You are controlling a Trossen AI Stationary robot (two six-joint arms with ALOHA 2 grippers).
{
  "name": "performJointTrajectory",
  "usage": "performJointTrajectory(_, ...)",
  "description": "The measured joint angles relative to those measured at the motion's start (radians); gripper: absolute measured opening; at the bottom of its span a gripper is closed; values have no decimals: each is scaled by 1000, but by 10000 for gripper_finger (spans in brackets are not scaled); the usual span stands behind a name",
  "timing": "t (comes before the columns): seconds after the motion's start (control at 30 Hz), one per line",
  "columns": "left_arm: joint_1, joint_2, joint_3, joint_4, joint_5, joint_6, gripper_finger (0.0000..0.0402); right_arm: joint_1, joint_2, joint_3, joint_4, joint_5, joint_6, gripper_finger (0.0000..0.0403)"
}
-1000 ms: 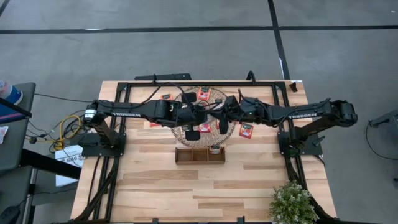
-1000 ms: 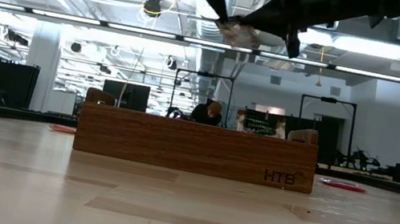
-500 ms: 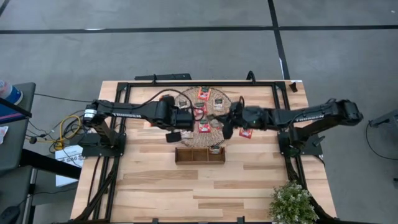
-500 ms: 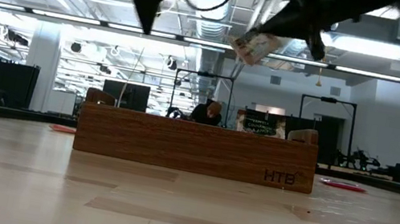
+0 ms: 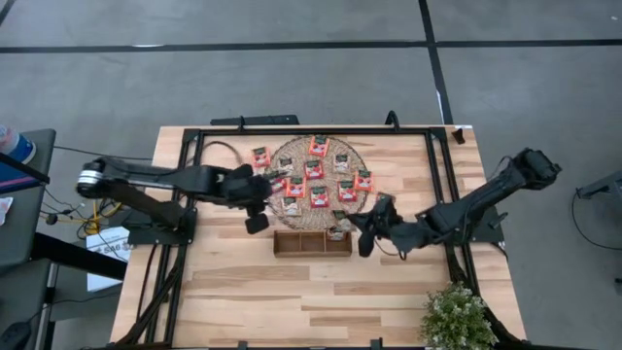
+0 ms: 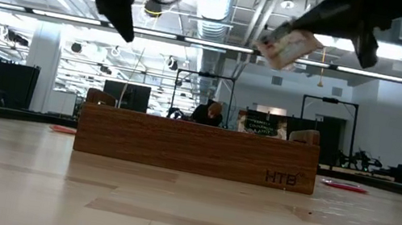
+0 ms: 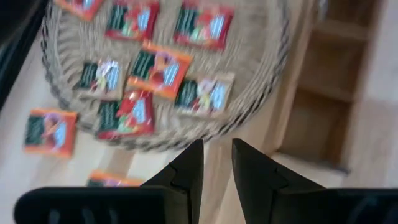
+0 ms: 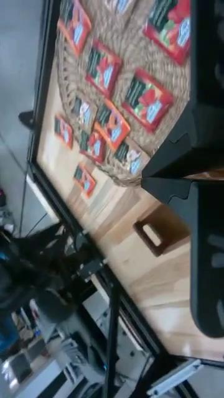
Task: Pick & Place Tea
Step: Put the gold tea bag into the right section of the wooden organizer
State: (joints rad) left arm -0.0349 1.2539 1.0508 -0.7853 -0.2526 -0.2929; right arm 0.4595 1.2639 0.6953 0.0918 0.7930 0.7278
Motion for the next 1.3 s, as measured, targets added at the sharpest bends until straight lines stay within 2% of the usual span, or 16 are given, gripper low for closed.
performJointTrajectory(0.2,0,-230,-199,234,15,-54,76,10,105,-39,162,25,-21,0)
performJointTrajectory(0.33,0,-380,-318,333,15,-103,76,10,166,-66,298,52,-20,0)
performJointTrajectory(0.43,0,-483,-392,369,11,-143,76,10,197,-86,409,74,-20,0)
performJointTrajectory(0.67,0,-689,-512,403,-1,-198,76,18,215,-87,501,102,-51,0)
performJointTrajectory(0.83,-1,-802,-572,413,-28,-199,76,18,215,-87,524,109,-88,0)
performJointTrajectory(1.0,0,-903,-634,442,-32,-217,76,9,215,-87,489,128,2,0)
performJointTrajectory(1.3,-1,-948,-663,434,-21,-220,76,11,215,-87,464,129,120,0)
